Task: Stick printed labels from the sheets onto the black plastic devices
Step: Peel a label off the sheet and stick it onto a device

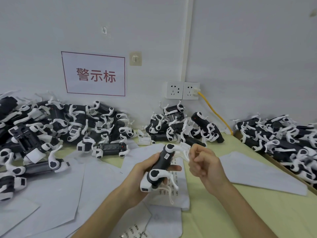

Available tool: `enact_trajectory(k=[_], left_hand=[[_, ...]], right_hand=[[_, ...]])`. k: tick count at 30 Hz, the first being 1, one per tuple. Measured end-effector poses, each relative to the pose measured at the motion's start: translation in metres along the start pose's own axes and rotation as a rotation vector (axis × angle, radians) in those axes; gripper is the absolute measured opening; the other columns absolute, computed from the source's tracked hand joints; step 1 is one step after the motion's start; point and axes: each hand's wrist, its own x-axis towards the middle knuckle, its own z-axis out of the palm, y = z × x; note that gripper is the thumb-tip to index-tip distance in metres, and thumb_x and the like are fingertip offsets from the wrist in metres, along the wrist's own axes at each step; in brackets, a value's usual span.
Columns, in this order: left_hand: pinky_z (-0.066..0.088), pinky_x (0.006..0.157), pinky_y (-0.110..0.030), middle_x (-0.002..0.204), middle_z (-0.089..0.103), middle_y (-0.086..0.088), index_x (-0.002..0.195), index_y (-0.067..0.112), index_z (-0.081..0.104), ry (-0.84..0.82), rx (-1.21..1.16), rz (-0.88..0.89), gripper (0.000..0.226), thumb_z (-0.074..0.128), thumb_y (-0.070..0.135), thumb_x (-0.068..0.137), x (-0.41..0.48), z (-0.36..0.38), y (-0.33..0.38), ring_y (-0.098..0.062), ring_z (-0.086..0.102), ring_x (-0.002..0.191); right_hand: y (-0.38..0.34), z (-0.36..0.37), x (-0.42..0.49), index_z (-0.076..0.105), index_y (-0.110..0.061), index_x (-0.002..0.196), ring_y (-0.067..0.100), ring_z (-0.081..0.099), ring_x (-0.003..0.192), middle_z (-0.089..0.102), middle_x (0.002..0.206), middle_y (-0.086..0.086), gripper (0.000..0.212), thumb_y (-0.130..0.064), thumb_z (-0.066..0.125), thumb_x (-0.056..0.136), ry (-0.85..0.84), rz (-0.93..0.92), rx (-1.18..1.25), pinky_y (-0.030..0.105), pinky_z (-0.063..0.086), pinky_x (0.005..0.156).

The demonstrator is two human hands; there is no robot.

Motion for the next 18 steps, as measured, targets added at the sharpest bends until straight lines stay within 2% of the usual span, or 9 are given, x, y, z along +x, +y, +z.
enact_trajectory(k=[2, 4, 6, 8, 9, 12, 13, 15, 18], left_hand=[[0.053, 0.077, -0.041, 0.117, 0.072, -0.022, 0.127, 0.016, 0.071, -0.007, -0.002, -0.007, 0.042, 0.047, 0.039, 0.101, 0.0, 0.0, 0.001, -0.03, 0.067, 0.091], [0.054, 0.076, -0.04, 0.127, 0.067, -0.024, 0.137, 0.011, 0.062, -0.027, 0.006, -0.006, 0.046, 0.052, 0.036, 0.1, 0.001, 0.0, 0.0, -0.034, 0.065, 0.108], [0.056, 0.078, -0.038, 0.134, 0.064, -0.021, 0.139, 0.008, 0.06, -0.051, 0.004, -0.001, 0.05, 0.055, 0.035, 0.097, 0.003, 0.001, 0.0, -0.038, 0.065, 0.119], [0.058, 0.076, -0.037, 0.138, 0.062, -0.021, 0.136, 0.007, 0.063, -0.038, 0.047, -0.026, 0.049, 0.058, 0.034, 0.095, 0.007, 0.001, 0.0, -0.045, 0.058, 0.127], [0.059, 0.076, -0.037, 0.134, 0.064, -0.023, 0.128, 0.008, 0.069, -0.005, 0.083, -0.059, 0.045, 0.061, 0.034, 0.093, 0.008, 0.0, 0.0, -0.046, 0.058, 0.125], [0.054, 0.091, -0.041, 0.116, 0.072, -0.026, 0.109, 0.005, 0.077, 0.155, 0.09, -0.154, 0.052, 0.062, 0.049, 0.086, 0.008, -0.006, 0.002, -0.04, 0.066, 0.107], [0.057, 0.082, -0.037, 0.114, 0.073, -0.023, 0.11, 0.004, 0.074, 0.217, 0.083, -0.147, 0.056, 0.055, 0.052, 0.09, 0.008, -0.009, 0.002, -0.035, 0.07, 0.097], [0.056, 0.059, -0.029, 0.11, 0.074, -0.019, 0.113, 0.003, 0.07, 0.288, 0.097, -0.083, 0.056, 0.042, 0.049, 0.101, 0.006, -0.015, 0.006, -0.028, 0.073, 0.081], [0.057, 0.051, -0.031, 0.107, 0.069, -0.024, 0.124, -0.001, 0.062, 0.399, 0.1, 0.031, 0.05, 0.038, 0.039, 0.108, 0.005, -0.022, 0.01, -0.036, 0.075, 0.079]], right_hand=[[-0.001, -0.003, 0.001, 0.053, -0.013, 0.062, 0.011, 0.018, 0.04, 0.032, 0.048, 0.003, 0.007, -0.008, 0.049, 0.061, 0.058, -0.041, -0.007, 0.024, 0.012, 0.045], [-0.002, -0.004, 0.003, 0.063, -0.015, 0.069, 0.015, 0.035, 0.049, 0.048, 0.061, 0.007, 0.009, -0.015, 0.054, 0.067, 0.076, -0.06, -0.081, 0.027, 0.026, 0.05], [-0.001, -0.005, 0.005, 0.073, -0.017, 0.093, 0.019, 0.058, 0.078, 0.065, 0.091, 0.007, 0.026, -0.032, 0.056, 0.079, -0.024, 0.012, -0.173, 0.033, 0.043, 0.07], [0.002, -0.005, 0.005, 0.073, -0.026, 0.114, 0.016, 0.064, 0.11, 0.068, 0.12, -0.001, 0.04, -0.047, 0.053, 0.087, -0.177, 0.128, -0.305, 0.037, 0.047, 0.092], [0.004, -0.004, 0.004, 0.073, -0.027, 0.117, 0.015, 0.063, 0.117, 0.068, 0.125, -0.001, 0.041, -0.05, 0.052, 0.089, -0.233, 0.168, -0.365, 0.038, 0.046, 0.096], [0.004, -0.008, 0.006, 0.069, -0.01, 0.117, 0.026, 0.064, 0.113, 0.066, 0.121, 0.017, 0.049, -0.048, 0.058, 0.089, -0.264, 0.248, -0.423, 0.041, 0.044, 0.093], [0.003, -0.011, 0.006, 0.064, -0.002, 0.119, 0.034, 0.062, 0.108, 0.063, 0.116, 0.022, 0.056, -0.048, 0.06, 0.088, -0.26, 0.281, -0.406, 0.042, 0.044, 0.089], [-0.002, -0.015, 0.006, 0.06, 0.001, 0.123, 0.031, 0.058, 0.092, 0.061, 0.105, 0.017, 0.062, -0.051, 0.061, 0.088, -0.245, 0.347, -0.393, 0.035, 0.047, 0.071], [-0.005, -0.017, 0.004, 0.057, -0.002, 0.124, 0.023, 0.061, 0.071, 0.066, 0.094, 0.008, 0.055, -0.048, 0.06, 0.094, -0.209, 0.361, -0.383, 0.025, 0.038, 0.052]])
